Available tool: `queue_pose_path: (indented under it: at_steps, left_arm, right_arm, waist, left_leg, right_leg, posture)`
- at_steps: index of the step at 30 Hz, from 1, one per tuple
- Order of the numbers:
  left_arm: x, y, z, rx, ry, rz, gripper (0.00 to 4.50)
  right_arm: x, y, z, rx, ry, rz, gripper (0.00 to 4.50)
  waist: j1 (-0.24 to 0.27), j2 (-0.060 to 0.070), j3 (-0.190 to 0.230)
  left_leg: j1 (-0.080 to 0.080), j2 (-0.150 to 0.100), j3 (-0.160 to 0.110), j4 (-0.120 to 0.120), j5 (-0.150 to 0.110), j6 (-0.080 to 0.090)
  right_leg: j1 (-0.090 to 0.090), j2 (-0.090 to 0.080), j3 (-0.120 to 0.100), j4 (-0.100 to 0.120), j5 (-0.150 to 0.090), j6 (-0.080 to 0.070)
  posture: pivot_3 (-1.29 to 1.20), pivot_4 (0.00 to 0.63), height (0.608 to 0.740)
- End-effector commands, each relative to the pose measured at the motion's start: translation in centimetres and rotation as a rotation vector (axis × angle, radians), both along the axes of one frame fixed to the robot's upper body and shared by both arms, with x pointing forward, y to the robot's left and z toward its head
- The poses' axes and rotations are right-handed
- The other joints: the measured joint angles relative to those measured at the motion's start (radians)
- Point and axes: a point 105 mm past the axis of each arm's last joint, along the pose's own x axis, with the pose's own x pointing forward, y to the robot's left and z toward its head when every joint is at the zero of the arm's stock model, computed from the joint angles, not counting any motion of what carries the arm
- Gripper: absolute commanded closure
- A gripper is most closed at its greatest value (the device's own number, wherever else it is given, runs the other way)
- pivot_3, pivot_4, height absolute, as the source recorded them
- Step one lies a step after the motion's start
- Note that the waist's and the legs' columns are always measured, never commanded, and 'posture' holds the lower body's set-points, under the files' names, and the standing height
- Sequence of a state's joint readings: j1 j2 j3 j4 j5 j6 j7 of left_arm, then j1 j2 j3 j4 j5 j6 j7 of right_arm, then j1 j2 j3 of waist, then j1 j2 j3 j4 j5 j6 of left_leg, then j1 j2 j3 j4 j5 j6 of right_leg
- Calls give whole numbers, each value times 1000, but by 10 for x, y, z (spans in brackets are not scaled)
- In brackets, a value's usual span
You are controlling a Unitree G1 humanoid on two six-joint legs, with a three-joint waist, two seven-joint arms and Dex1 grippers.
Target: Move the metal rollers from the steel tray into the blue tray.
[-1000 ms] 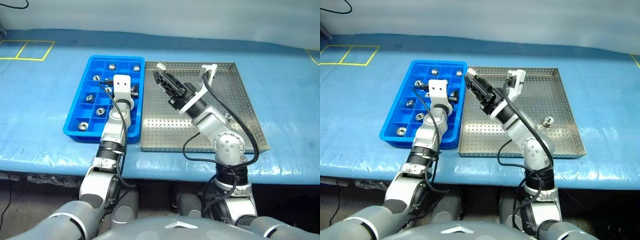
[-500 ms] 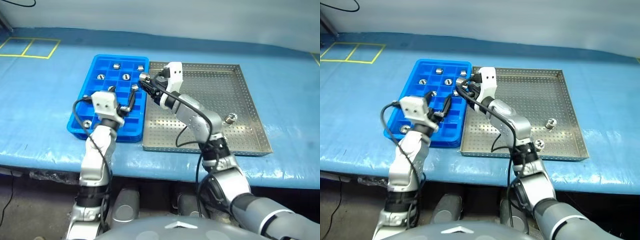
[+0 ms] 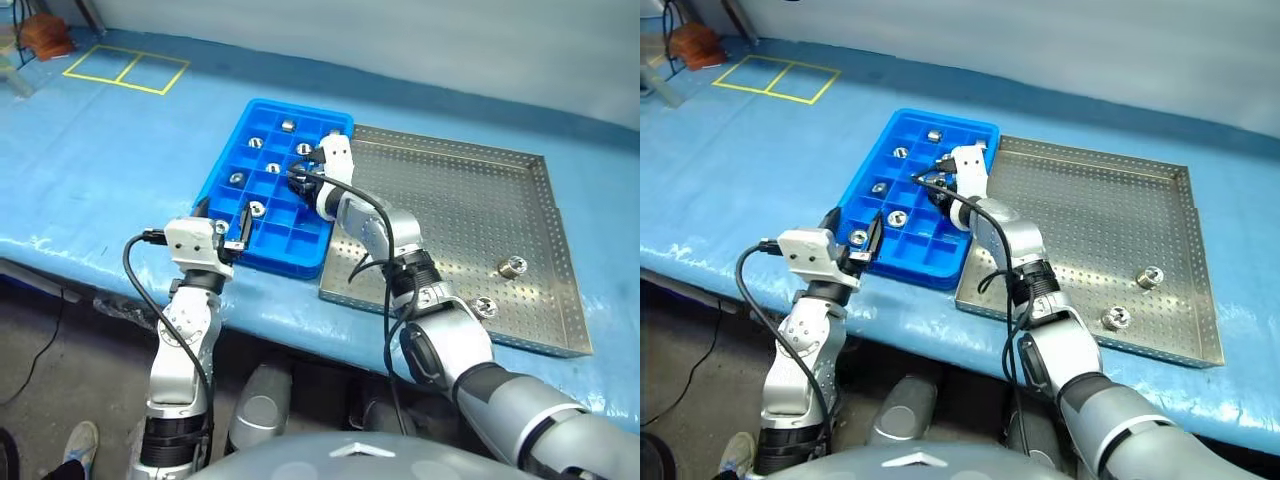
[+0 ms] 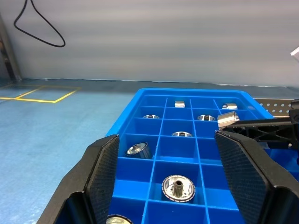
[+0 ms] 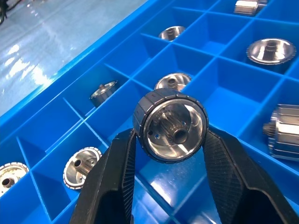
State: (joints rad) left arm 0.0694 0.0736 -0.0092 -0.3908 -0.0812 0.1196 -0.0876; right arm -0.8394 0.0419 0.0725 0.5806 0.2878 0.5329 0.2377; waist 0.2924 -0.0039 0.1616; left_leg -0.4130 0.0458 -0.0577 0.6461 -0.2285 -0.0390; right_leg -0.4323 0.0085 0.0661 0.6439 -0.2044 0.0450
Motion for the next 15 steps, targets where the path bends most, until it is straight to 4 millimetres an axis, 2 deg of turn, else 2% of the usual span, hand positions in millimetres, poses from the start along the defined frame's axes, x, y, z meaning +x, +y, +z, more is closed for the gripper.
queue_pose_path:
  at_steps: [1, 7, 15]
  left_arm:
    - [-4, 0, 16, -8, -70, 7, 922]
    - [-4, -1, 16, -20, -73, 8, 922]
    - [-2, -2, 16, -34, -72, 6, 922]
  right_arm:
    - [2, -3, 1, -40, -27, -16, 2704]
    - [6, -19, -16, -120, -1, -82, 2704]
    - [13, -42, -13, -117, -16, -179, 2704]
  waist:
    - [22, 0, 0]
    - [74, 0, 0]
    - [101, 0, 0]
  left_leg:
    - [0, 0, 0, 0, 0, 0]
    - [-2, 0, 1, 0, 0, -1]
    - [-2, 0, 2, 0, 0, -1]
  right_leg:
    - [0, 0, 0, 0, -1, -1]
    - [-2, 0, 0, 0, -1, -2]
    - [-3, 0, 0, 0, -2, -2]
  posture:
    - [551, 150, 740]
    - [542, 150, 740]
    - [525, 150, 740]
